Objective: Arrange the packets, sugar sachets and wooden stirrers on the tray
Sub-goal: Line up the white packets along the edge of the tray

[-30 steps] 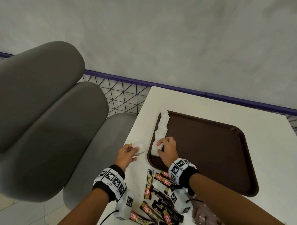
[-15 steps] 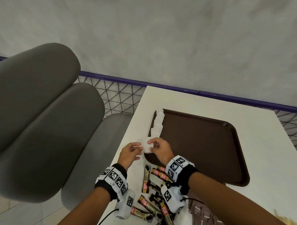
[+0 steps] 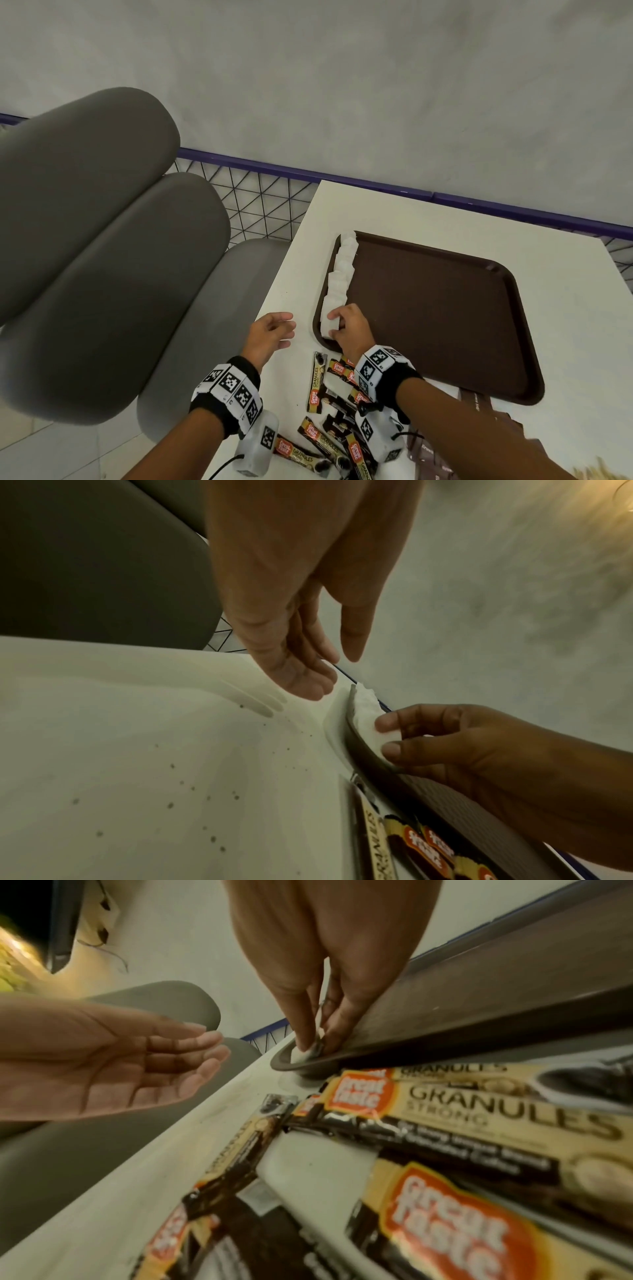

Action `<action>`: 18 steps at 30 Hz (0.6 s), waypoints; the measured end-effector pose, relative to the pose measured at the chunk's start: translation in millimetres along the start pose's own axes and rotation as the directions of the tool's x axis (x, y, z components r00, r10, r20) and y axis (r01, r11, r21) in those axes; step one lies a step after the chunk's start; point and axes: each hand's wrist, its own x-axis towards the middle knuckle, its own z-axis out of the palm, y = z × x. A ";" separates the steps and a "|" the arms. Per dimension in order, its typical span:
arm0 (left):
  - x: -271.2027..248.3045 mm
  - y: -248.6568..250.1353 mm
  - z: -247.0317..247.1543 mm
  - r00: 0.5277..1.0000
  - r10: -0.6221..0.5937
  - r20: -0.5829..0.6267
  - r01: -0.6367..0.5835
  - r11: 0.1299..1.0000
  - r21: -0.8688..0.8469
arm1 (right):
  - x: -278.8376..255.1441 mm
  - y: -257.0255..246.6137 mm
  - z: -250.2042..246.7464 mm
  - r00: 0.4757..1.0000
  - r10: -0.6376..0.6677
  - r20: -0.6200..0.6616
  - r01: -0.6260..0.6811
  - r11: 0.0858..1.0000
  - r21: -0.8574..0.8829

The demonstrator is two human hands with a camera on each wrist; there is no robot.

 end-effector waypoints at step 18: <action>-27.9 -27.2 4.6 0.981 0.060 0.182 -0.130 0.907 0.401 | -44.7 31.3 -78.0 0.981 0.035 -0.189 -0.032 0.999 0.021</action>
